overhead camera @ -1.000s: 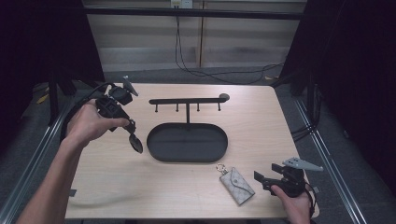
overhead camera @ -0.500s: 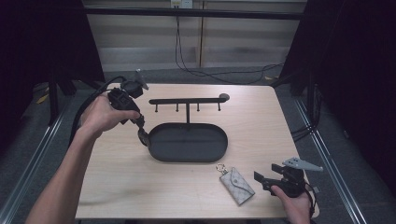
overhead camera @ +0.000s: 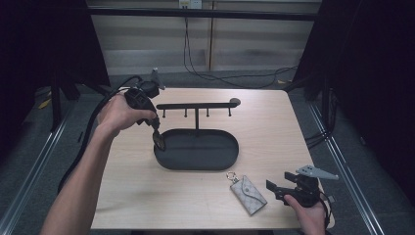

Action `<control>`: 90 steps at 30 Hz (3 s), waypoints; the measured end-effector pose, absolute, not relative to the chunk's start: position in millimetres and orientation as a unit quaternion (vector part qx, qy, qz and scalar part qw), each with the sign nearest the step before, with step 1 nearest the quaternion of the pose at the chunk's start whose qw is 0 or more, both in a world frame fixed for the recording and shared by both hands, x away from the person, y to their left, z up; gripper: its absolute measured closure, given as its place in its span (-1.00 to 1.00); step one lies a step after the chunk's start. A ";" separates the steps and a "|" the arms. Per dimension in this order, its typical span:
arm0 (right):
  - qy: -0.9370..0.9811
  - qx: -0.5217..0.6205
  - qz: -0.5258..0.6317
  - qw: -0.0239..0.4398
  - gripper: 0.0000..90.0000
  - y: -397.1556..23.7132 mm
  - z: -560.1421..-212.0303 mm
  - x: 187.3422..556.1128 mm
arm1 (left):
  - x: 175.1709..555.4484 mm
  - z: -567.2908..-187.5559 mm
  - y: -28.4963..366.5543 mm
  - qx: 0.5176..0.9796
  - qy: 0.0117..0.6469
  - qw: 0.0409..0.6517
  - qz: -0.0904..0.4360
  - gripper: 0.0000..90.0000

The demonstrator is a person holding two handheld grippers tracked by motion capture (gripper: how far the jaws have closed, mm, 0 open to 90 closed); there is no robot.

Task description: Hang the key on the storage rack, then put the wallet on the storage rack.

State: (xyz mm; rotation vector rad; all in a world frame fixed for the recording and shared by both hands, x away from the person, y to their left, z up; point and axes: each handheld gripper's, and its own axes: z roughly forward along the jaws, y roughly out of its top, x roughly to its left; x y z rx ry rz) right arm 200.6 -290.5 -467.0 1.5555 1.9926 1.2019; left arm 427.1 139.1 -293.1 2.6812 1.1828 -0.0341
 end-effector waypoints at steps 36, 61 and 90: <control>0.705 0.544 0.423 0.167 -0.66 -289.3 -467.0 201.2 | 456.5 -311.2 111.0 0.891 0.447 0.083 0.002 0.50; 0.706 0.545 0.422 0.166 -0.66 -288.8 -467.8 202.4 | 434.4 -305.9 148.1 0.878 0.442 0.186 0.002 -0.47; 0.700 0.551 0.424 0.161 -0.61 -290.0 -468.4 203.5 | 375.6 -349.0 217.3 0.861 0.406 0.305 0.033 -0.58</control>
